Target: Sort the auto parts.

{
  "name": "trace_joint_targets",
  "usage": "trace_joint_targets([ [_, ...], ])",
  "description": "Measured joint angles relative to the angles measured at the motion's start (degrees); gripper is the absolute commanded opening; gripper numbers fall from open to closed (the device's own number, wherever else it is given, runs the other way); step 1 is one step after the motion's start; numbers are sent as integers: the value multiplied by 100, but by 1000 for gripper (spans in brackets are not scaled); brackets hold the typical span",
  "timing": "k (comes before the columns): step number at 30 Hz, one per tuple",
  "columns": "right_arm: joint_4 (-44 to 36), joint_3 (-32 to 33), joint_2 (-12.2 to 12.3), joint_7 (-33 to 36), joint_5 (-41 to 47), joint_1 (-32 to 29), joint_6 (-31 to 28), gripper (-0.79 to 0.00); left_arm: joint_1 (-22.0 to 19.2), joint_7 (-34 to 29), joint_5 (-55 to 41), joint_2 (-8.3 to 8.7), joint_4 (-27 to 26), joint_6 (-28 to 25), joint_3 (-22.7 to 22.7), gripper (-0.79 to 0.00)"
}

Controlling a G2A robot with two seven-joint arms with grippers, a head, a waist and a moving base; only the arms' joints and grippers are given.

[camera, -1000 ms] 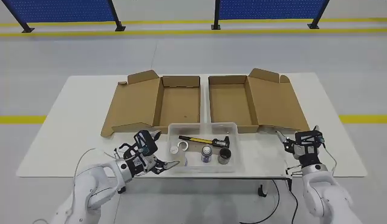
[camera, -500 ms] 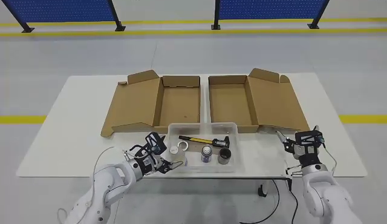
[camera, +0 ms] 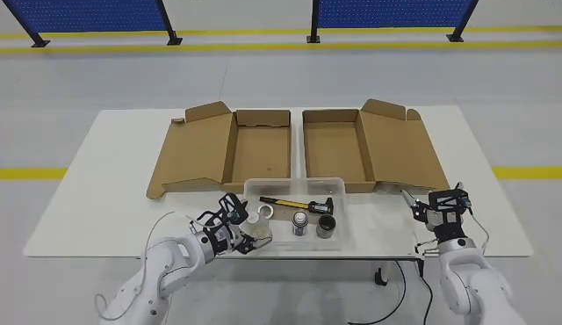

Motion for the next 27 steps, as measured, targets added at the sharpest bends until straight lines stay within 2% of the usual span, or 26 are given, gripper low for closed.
trace_joint_targets([
  [24, 0, 0, 0, 0, 0, 0, 0, 0, -185, 11, -229, 28, 101, 47, 201, 0],
  [27, 0, 0, 0, 0, 0, 0, 0, 0, -217, 31, -219, 31, 118, 75, 217, -55],
])
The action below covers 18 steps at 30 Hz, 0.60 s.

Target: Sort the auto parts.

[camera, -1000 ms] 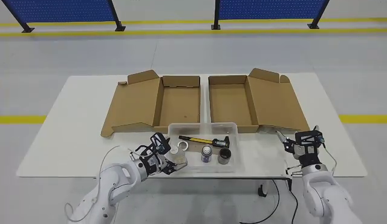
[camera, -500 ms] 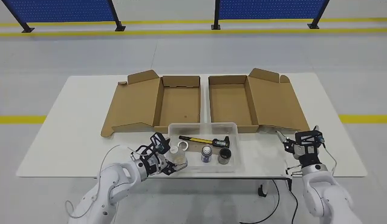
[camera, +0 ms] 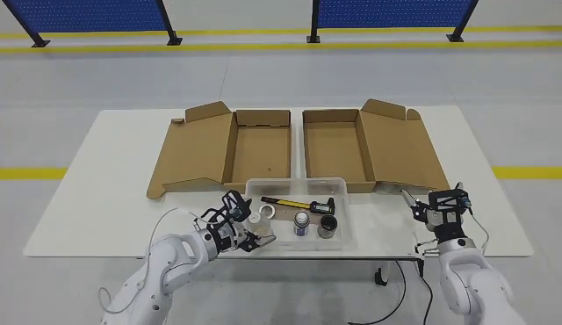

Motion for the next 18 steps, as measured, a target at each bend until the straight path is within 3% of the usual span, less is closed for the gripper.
trace_joint_targets([
  [10, 0, 0, 0, 0, 0, 0, 0, 0, -84, -15, 12, 12, 75, 5, 79, -108],
  [18, 0, 0, 0, 0, 0, 0, 0, 0, -111, 7, -21, 22, 97, 20, 127, -231],
])
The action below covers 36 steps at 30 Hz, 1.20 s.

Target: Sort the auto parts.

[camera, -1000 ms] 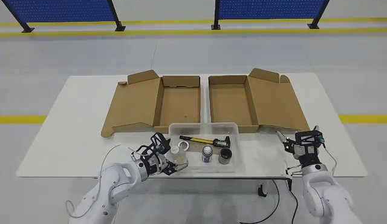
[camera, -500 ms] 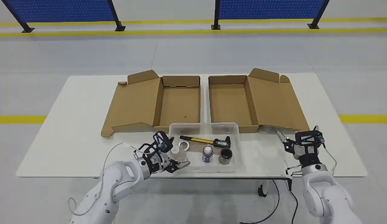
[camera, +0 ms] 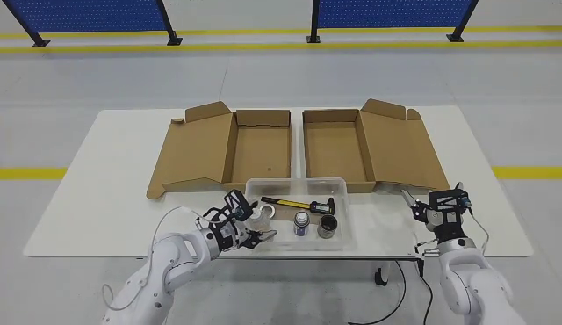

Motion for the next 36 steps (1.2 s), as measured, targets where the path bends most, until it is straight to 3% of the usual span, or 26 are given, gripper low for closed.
trace_joint_targets([
  [1, 0, 0, 0, 0, 0, 0, 0, 0, -1, 0, -2, 2, 1, 2, 3, -271],
  [4, 0, 0, 0, 0, 0, 0, 0, 0, 1, 15, 15, 7, 5, 1, 18, -274],
  [14, 0, 0, 0, 0, 0, 0, 0, 0, -25, 25, 3, 28, 26, -55, 52, -446],
  [20, 0, 0, 0, 0, 0, 0, 0, 0, -43, 65, -33, 32, 24, -20, 83, -785],
  [36, 0, 0, 0, 0, 0, 0, 0, 0, -103, 209, -464, 53, -173, 35, -35, -785],
])
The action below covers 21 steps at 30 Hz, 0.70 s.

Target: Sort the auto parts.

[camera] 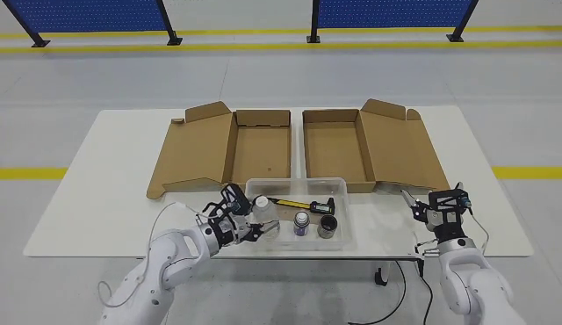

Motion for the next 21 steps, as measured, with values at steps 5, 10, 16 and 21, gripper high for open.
trace_joint_targets([
  [5, 0, 0, 0, 0, 0, 0, 0, 0, 30, -141, -641, 28, -368, -83, -244, -785],
  [10, 0, 0, 0, 0, 0, 0, 0, 0, 157, -392, -1192, 86, -816, -388, -504, -785],
  [16, 0, 0, 0, 0, 0, 0, 0, 0, 288, -541, -1349, 143, -1023, -677, -671, -785],
  [21, 0, 0, 0, 0, 0, 0, 0, 0, 301, -455, -1077, 158, -1061, -634, -683, -785],
])
